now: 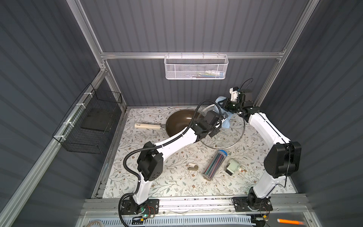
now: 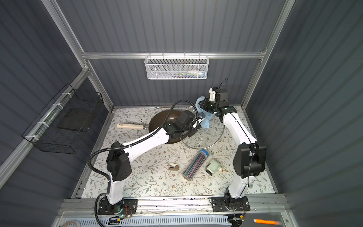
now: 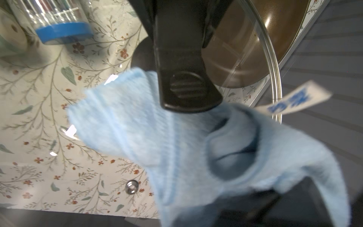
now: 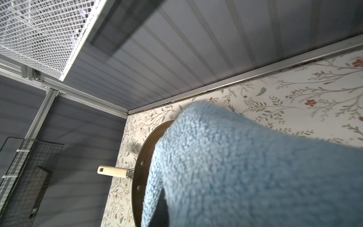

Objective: Wipe the pot lid with a cloth
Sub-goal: Wipe the pot lid.

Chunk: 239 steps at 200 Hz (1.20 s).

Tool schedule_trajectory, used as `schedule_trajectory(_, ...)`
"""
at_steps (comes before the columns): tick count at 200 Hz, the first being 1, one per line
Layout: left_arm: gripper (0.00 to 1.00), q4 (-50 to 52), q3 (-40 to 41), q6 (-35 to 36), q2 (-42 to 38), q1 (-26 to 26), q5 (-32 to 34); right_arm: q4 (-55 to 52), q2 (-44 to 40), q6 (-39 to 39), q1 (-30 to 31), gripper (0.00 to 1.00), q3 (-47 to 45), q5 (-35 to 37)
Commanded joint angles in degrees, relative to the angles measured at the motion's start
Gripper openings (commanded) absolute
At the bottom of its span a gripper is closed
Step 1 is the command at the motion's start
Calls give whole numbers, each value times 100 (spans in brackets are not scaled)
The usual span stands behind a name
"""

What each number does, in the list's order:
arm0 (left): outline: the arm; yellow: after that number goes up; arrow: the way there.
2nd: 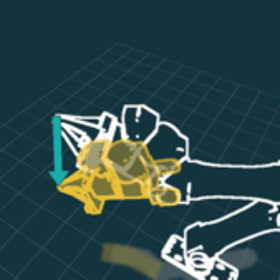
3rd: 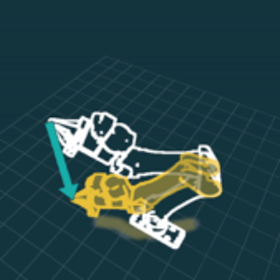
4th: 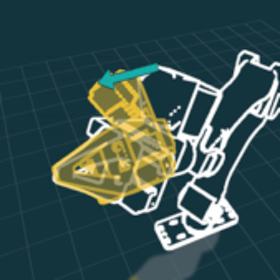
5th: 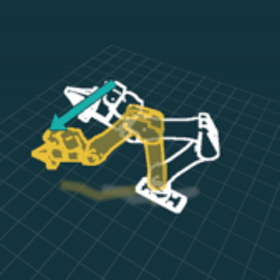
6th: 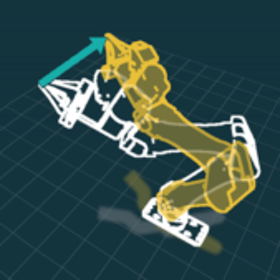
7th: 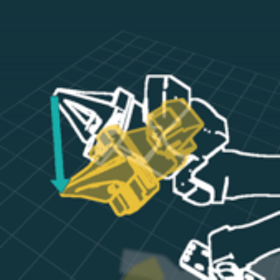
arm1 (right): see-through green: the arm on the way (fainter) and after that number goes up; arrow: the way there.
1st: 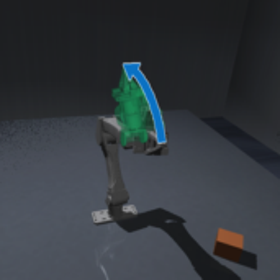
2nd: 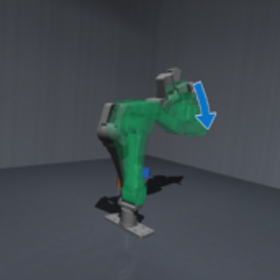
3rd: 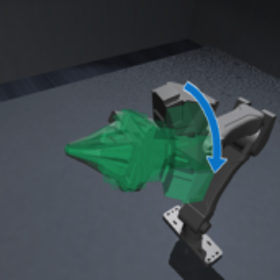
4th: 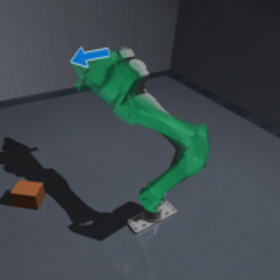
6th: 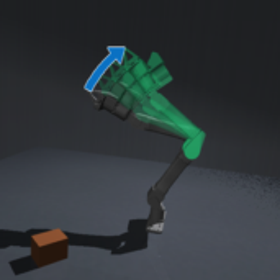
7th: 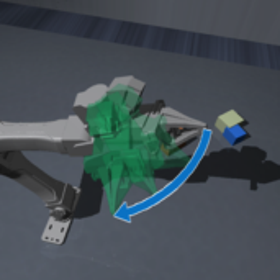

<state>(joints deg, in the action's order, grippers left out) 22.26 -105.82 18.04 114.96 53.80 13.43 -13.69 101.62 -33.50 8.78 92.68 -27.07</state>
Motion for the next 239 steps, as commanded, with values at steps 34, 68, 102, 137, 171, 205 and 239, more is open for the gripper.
schedule_trajectory(34,0,-1120,9,426,-616,129,58,16,816,207,-7,0,594,-2543)
schedule_trajectory(68,0,-1033,-67,739,-544,170,219,-517,1076,671,34,0,766,-3276)
schedule_trajectory(102,0,-1053,-18,1163,-501,235,288,-2320,1300,2124,260,0,1377,-3204)
schedule_trajectory(137,0,-992,-35,1591,-438,372,352,-3730,1691,3285,457,0,2017,-2695)
schedule_trajectory(171,0,-934,-44,1802,-374,472,376,-4619,2152,3922,608,0,2682,-2481)
schedule_trajectory(205,0,-923,-88,1878,-298,500,482,-5232,2608,4219,867,0,3321,-1746)
schedule_trajectory(239,0,-986,-88,1878,-259,500,635,-5227,2624,4169,880,0,3353,-1460)
